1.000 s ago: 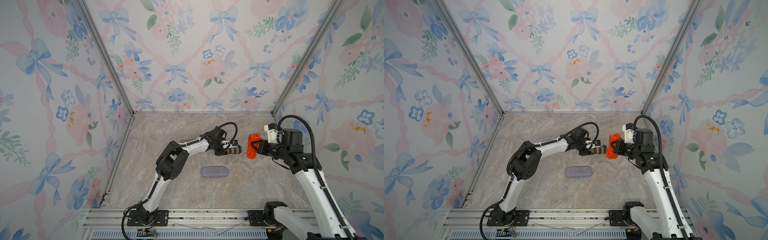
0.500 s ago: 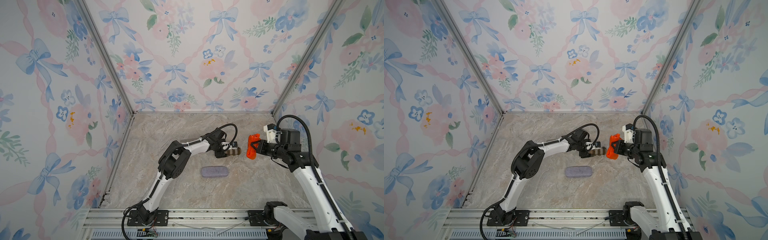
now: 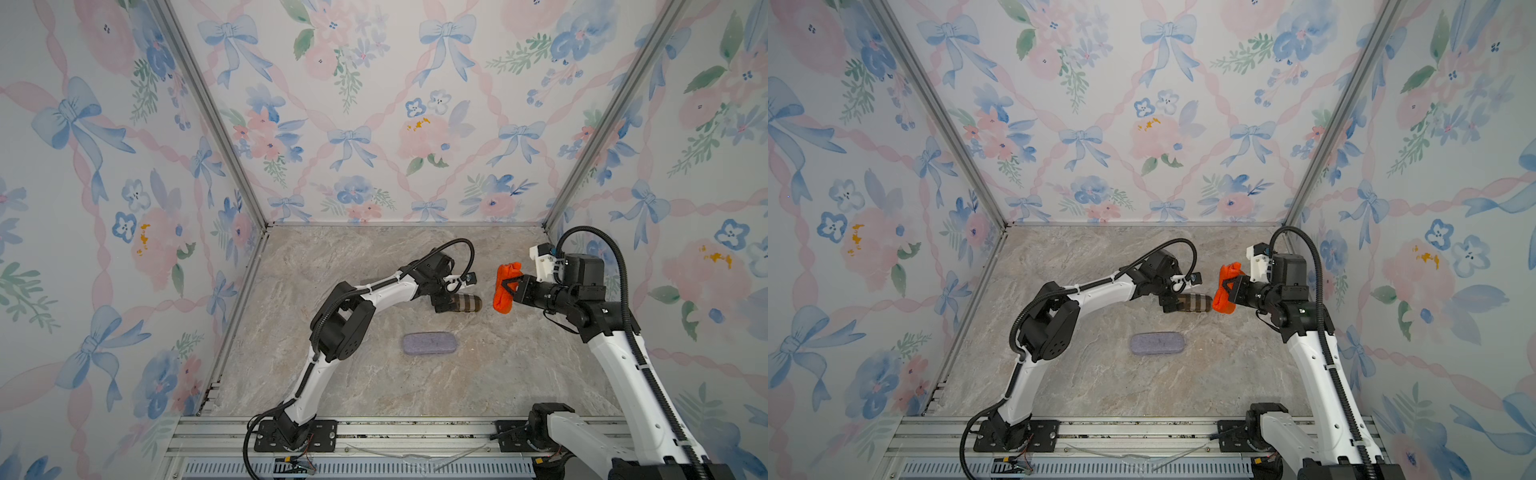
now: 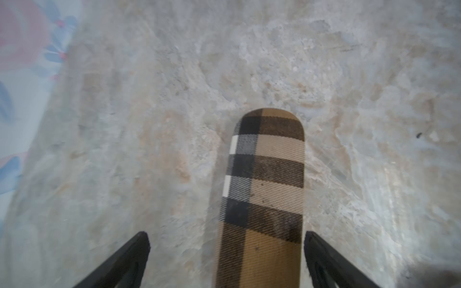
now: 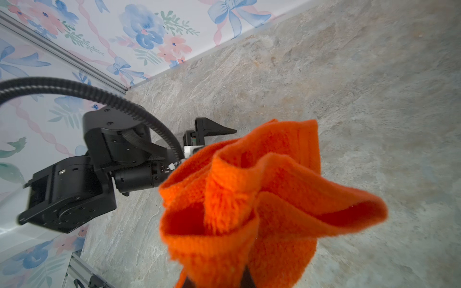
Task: Wipe the eyeglass case
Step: Place the eyeglass case at the center of the board, then pick up the eyeglass case from the center of the board.
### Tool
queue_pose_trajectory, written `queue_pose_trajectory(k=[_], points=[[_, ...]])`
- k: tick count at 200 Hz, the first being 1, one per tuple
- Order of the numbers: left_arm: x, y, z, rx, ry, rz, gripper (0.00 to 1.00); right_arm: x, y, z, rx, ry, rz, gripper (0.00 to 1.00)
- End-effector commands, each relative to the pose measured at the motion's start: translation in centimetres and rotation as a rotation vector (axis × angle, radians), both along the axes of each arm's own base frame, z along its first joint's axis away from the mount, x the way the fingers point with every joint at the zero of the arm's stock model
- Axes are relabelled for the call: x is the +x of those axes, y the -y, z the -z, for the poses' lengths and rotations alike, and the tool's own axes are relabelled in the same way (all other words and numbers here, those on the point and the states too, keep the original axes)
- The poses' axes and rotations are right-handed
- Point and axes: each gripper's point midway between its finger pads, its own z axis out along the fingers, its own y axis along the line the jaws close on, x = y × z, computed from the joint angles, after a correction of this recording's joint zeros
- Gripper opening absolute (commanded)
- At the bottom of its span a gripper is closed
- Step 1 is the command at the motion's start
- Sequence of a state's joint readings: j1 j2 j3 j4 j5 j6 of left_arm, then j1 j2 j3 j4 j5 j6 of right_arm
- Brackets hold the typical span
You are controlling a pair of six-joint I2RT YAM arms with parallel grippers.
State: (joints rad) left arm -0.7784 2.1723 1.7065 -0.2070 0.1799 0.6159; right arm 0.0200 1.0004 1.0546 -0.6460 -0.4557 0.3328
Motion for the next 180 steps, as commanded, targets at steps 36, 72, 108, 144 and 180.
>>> queue_pose_trajectory(k=[36, 72, 108, 144, 180], points=[[4.1, -9.2, -16.5, -0.370, 0.249, -0.512, 0.98, 1.0, -0.6, -4.1, 0.073, 0.140, -0.004, 0.00], [4.6, -15.1, -15.9, -0.401, 0.141, -0.597, 0.98, 1.8, -1.4, -3.6, 0.129, 0.138, -0.002, 0.00], [6.0, -22.0, -13.9, -0.385, 0.155, -0.705, 0.97, 3.0, -2.3, -3.1, 0.124, 0.121, -0.016, 0.00], [4.2, -23.5, -7.1, -0.110, 0.013, -0.496, 0.94, 4.7, -3.8, -2.9, 0.136, 0.111, -0.053, 0.00], [3.1, -24.6, -1.1, 0.090, -0.081, -0.334, 0.93, 6.5, -6.6, -3.0, 0.165, 0.083, -0.153, 0.00]])
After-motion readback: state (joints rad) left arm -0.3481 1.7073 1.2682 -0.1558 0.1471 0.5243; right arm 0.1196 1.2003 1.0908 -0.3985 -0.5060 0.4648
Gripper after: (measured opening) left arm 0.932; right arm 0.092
